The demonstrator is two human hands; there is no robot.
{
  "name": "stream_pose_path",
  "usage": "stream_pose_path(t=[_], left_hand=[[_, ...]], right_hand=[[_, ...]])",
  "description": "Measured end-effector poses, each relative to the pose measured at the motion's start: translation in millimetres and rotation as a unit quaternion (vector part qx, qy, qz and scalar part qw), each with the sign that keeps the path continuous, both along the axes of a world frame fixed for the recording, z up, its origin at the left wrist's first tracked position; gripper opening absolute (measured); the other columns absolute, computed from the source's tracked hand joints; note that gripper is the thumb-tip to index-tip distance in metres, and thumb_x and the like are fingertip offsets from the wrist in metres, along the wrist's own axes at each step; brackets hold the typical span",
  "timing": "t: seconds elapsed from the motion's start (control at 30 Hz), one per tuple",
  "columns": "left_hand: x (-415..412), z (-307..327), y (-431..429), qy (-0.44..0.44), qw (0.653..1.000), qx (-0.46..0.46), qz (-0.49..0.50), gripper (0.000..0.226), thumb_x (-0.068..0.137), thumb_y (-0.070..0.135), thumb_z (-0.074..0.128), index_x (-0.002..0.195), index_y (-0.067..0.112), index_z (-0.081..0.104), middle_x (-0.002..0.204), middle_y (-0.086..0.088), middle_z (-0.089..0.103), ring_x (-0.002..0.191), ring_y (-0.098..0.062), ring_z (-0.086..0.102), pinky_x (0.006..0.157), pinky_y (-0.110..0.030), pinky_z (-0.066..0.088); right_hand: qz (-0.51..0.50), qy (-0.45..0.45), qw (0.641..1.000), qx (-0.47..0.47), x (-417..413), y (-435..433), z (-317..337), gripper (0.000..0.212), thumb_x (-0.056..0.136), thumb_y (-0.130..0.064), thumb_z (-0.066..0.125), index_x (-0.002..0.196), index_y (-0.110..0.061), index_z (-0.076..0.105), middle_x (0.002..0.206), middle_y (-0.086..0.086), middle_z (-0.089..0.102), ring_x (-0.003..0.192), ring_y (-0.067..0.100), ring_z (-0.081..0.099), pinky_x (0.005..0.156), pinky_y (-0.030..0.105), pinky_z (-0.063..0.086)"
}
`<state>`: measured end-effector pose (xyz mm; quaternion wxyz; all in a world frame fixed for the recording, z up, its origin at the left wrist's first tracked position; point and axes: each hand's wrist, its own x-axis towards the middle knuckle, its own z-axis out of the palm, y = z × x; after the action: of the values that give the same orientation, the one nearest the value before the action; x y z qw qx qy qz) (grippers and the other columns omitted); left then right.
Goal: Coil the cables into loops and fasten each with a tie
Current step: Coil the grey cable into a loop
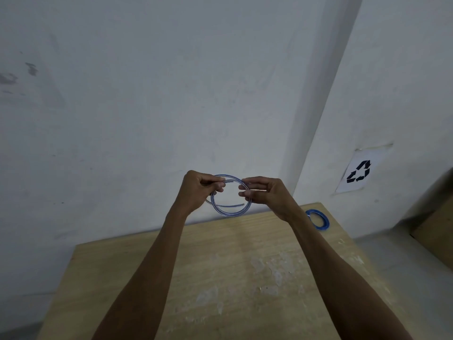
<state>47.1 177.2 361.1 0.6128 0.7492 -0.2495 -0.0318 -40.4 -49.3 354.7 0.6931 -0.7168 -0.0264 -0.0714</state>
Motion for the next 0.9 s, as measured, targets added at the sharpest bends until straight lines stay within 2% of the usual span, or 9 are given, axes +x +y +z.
stream_pose_path(t=[0.1,0.27,0.4,0.5,0.6,0.67,0.77,0.9], left_hand=[[-2,-2,0,-0.002,1.000,-0.009,-0.007,0.013,0.089,-0.001,0.074,0.102,0.000,0.079,0.088,-0.013,0.080,0.080,-0.025,0.079,0.076,-0.032,0.064],[-4,-1,0,-0.009,1.000,-0.019,0.013,0.011,0.089,0.001,0.075,0.100,0.000,0.077,0.087,-0.015,0.079,0.078,-0.026,0.079,0.076,-0.037,0.063],[-8,5,-2,-0.031,0.999,0.013,0.020,0.014,0.088,0.006,0.078,0.100,0.007,0.071,0.080,-0.009,0.080,0.077,-0.020,0.079,0.076,-0.036,0.063],[-10,8,-4,-0.038,0.998,0.032,0.023,0.020,0.087,0.012,0.081,0.102,0.012,0.068,0.077,-0.002,0.080,0.079,-0.014,0.078,0.079,-0.034,0.062],[-12,9,-3,-0.048,0.997,0.048,0.023,0.027,0.087,0.017,0.082,0.111,0.018,0.069,0.076,0.004,0.080,0.081,-0.008,0.078,0.083,-0.032,0.061],[-13,8,-2,-0.056,0.996,0.064,0.022,0.028,0.088,0.016,0.081,0.115,0.017,0.073,0.079,0.001,0.080,0.081,-0.007,0.078,0.085,-0.036,0.062],[-14,8,-5,-0.065,0.995,0.069,0.027,0.021,0.089,0.010,0.078,0.110,0.010,0.077,0.084,-0.005,0.081,0.079,-0.008,0.078,0.086,-0.041,0.062],[-24,14,-15,-0.090,0.991,0.093,0.019,0.021,0.087,0.011,0.080,0.108,0.012,0.078,0.083,-0.005,0.081,0.079,-0.003,0.077,0.082,-0.030,0.062]], right_hand=[[-0.011,-0.020,0.998,-0.067,2,-3,6,0.034,0.087,0.003,0.075,0.120,0.002,0.070,0.110,0.018,0.076,0.100,0.035,0.076,0.088,0.042,0.062],[-0.034,-0.053,0.990,-0.125,3,-1,7,0.029,0.090,-0.002,0.074,0.119,-0.004,0.072,0.108,0.009,0.078,0.100,0.023,0.076,0.089,0.035,0.061],[-0.045,-0.041,0.998,-0.027,3,6,4,0.027,0.089,0.004,0.072,0.116,0.004,0.070,0.105,0.019,0.077,0.096,0.031,0.076,0.086,0.035,0.061],[-0.050,-0.039,0.998,0.016,5,13,3,0.027,0.087,0.001,0.075,0.113,0.007,0.069,0.103,0.023,0.077,0.096,0.030,0.076,0.084,0.033,0.060],[-0.035,-0.038,0.999,0.018,7,12,2,0.026,0.087,0.001,0.075,0.111,0.008,0.069,0.103,0.024,0.076,0.099,0.033,0.076,0.088,0.036,0.061],[-0.035,-0.038,0.999,0.012,7,9,3,0.025,0.087,-0.001,0.075,0.110,0.007,0.069,0.104,0.025,0.076,0.100,0.036,0.075,0.087,0.038,0.061],[-0.058,-0.045,0.997,-0.002,7,11,5,0.026,0.085,-0.006,0.080,0.108,0.002,0.073,0.101,0.021,0.077,0.096,0.030,0.075,0.082,0.034,0.060],[-0.072,-0.061,0.995,-0.028,9,18,4,0.022,0.087,-0.003,0.077,0.107,0.003,0.075,0.095,0.014,0.079,0.090,0.020,0.077,0.080,0.030,0.061]])
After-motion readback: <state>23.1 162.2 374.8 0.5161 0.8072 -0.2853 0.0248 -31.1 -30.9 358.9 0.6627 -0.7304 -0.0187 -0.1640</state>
